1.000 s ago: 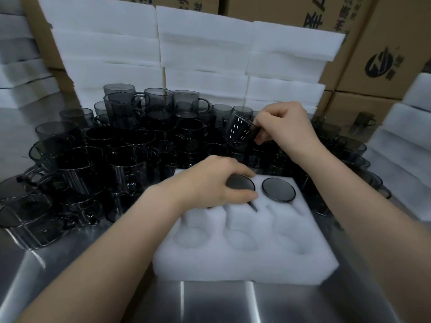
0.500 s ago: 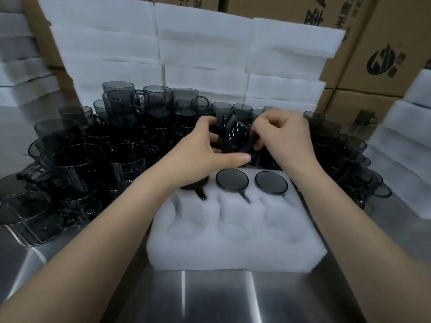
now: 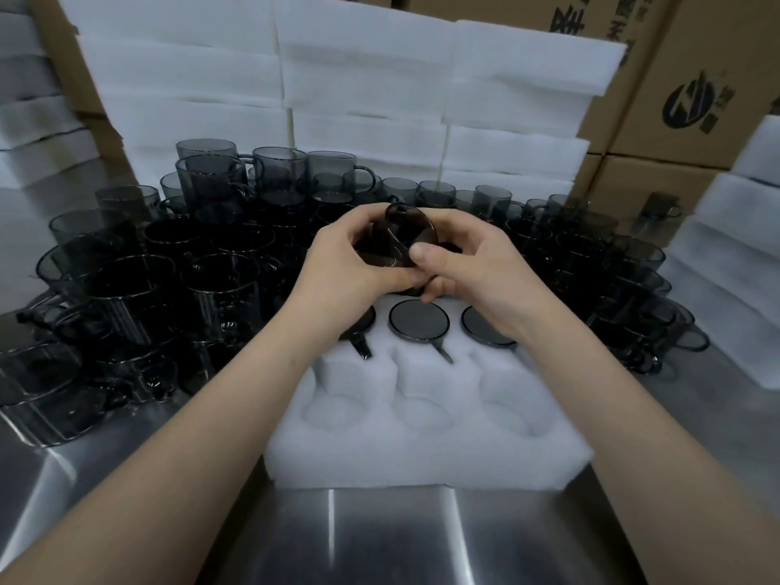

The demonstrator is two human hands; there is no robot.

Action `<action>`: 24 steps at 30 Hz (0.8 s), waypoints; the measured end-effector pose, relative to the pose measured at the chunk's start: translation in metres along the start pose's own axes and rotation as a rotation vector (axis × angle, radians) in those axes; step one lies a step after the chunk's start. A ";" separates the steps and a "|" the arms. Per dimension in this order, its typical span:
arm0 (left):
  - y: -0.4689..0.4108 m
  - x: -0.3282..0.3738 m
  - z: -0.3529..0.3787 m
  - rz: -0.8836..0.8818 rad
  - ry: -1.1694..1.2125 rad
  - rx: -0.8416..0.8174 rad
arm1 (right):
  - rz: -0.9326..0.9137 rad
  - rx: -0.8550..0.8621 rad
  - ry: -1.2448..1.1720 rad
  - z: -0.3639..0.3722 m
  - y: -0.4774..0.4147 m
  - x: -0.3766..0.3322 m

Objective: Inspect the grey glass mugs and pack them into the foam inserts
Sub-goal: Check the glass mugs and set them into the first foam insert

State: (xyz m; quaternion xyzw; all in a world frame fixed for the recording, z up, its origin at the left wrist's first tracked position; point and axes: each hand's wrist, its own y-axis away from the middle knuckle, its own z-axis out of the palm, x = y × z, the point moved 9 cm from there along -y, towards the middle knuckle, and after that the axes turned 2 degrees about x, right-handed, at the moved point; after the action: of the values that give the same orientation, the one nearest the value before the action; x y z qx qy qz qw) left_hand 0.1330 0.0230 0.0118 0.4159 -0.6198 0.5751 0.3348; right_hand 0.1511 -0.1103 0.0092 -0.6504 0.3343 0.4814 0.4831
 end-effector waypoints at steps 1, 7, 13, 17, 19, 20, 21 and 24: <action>0.000 0.001 0.000 0.010 -0.004 -0.003 | -0.004 0.011 0.007 -0.001 0.000 -0.001; 0.005 0.007 0.007 0.061 -0.105 -0.057 | -0.013 0.083 0.161 0.001 0.005 -0.007; 0.011 0.014 0.014 0.102 -0.193 -0.083 | 0.023 0.225 0.148 -0.008 0.006 -0.009; 0.011 0.015 0.015 0.099 -0.155 -0.104 | 0.090 0.202 -0.050 -0.009 0.006 -0.002; 0.009 0.013 0.014 0.084 -0.104 -0.104 | 0.133 0.166 -0.162 -0.008 0.005 0.002; 0.008 0.011 0.013 0.077 -0.078 -0.100 | 0.148 0.144 -0.209 -0.007 0.005 0.003; 0.007 0.010 0.011 0.074 -0.055 -0.094 | 0.157 0.117 -0.244 -0.006 0.004 0.004; 0.006 0.008 0.006 0.071 0.012 -0.072 | 0.156 0.027 -0.319 0.000 0.005 0.005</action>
State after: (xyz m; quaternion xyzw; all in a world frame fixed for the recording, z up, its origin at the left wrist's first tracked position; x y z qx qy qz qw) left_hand 0.1250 0.0156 0.0157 0.3778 -0.6524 0.5666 0.3326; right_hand 0.1483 -0.1120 0.0033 -0.5314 0.3096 0.6100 0.4997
